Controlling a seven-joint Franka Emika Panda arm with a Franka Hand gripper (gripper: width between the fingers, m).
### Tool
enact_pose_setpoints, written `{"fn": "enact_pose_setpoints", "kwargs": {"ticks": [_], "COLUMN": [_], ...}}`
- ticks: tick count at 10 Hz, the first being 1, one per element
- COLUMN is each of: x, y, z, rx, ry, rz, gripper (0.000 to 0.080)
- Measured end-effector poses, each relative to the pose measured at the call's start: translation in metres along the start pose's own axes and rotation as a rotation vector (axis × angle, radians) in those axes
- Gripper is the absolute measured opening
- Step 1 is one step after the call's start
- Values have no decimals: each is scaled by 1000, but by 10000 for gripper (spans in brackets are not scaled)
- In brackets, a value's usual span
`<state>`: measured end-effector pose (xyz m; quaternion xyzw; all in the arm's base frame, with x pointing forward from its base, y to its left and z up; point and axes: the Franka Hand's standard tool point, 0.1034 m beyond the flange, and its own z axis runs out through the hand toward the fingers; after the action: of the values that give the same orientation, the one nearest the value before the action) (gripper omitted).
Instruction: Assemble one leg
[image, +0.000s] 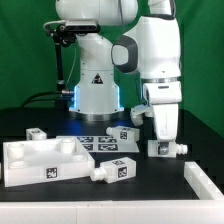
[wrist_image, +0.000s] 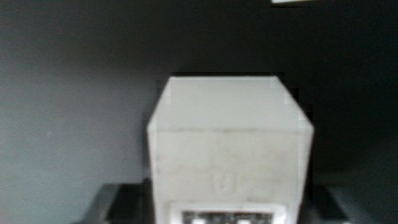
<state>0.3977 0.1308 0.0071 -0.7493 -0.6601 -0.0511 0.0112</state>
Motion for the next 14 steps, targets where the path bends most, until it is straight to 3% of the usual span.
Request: {"fn": "enact_pose_setpoints", "kwargs": {"ticks": [1,2,3,6,7,9,10,12,14], "x": [0,-1,-11,-33,-38,-56,-66,-73,-75], "y": [0,0,8,43,56,86,110,143,152], "z": [0,0,-11,-48,-51,-44,-51,-51,-42], "rx": [0,1,4,-26,-39,-31,-23,-45,-41], "ry": [0,-2,-31,-77,-76,-84,-101,-102,-98], "rz": [0,-1,-38,-73,-93,-132,-163,-167,-170], "gripper": [462,583,629,649,649,649,649,649,649]}}
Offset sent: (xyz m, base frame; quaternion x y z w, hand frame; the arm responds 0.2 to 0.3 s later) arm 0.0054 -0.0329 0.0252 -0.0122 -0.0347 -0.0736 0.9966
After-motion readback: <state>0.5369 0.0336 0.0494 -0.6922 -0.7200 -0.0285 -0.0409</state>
